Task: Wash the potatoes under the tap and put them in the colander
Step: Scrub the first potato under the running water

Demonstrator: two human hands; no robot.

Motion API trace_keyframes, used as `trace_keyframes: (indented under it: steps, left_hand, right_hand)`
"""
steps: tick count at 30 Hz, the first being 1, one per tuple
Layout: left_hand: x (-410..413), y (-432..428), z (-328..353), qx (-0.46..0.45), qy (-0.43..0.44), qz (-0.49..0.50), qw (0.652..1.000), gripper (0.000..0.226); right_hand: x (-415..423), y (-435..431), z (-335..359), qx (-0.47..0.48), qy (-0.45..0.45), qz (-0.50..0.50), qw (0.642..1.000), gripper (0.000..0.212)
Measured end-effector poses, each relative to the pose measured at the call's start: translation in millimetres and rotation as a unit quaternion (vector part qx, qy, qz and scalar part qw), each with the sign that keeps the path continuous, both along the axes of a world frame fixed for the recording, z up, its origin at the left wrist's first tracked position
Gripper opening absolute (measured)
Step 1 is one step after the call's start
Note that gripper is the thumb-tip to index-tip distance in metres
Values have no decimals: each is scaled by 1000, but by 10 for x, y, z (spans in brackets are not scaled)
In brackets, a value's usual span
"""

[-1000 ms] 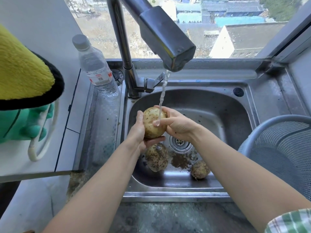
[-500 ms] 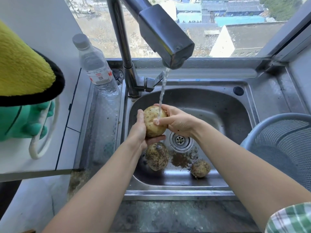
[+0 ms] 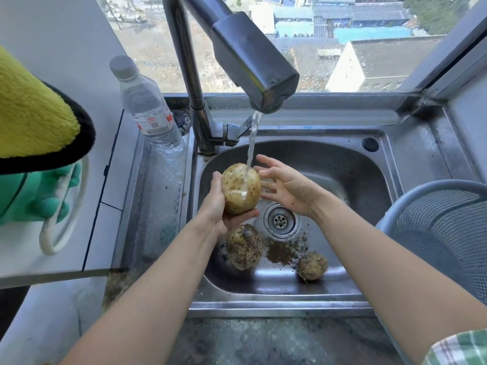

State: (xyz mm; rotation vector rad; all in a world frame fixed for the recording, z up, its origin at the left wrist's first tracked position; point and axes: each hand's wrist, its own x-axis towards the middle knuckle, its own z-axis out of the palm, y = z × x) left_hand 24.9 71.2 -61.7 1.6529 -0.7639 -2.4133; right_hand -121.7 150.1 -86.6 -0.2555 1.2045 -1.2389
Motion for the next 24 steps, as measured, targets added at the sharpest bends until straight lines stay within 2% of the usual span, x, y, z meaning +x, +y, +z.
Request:
trace_keyframes:
  steps: [2, 5, 8, 10, 11, 13, 15, 17, 19, 22, 24]
  left_hand:
    - [-21, 46, 14, 12, 14, -13, 1000, 53]
    - [-96, 163, -8, -15, 19, -16, 1000, 54]
    - [-176, 238, -121, -141, -20, -11, 990, 52]
    - [-162, 212, -176, -167, -38, 4, 985, 46]
    - [-133, 174, -194, -142, -39, 17, 989, 47]
    - [-78, 121, -200, -81, -35, 46, 995, 52]
    - [-90, 148, -213, -75, -32, 59, 995, 52]
    - [-130, 211, -234, -85, -26, 70, 994, 50]
    - [-133, 214, -226, -82, -25, 73, 994, 51]
    - [-57, 121, -213, -70, -46, 65, 994, 54]
    - [-36, 129, -209, -103, -60, 45, 992, 50]
  right_hand:
    - [175, -67, -31, -6, 55, 2, 998, 53]
    - [401, -234, -29, 45, 166, -122, 978, 27]
    - [509, -293, -46, 120, 237, -194, 944, 41]
    - [515, -236, -78, 73, 214, -156, 962, 36]
    - [504, -180, -96, 18, 170, -112, 979, 32]
    - [488, -88, -58, -40, 126, -24, 991, 45]
    - [529, -93, -35, -29, 174, -34, 984, 45]
    - [600, -185, 36, 19, 225, -129, 966, 28]
    - [579, -222, 22, 34, 192, -164, 967, 26]
    - [486, -134, -57, -24, 61, -62, 996, 41]
    - [513, -126, -28, -3, 84, -36, 996, 51]
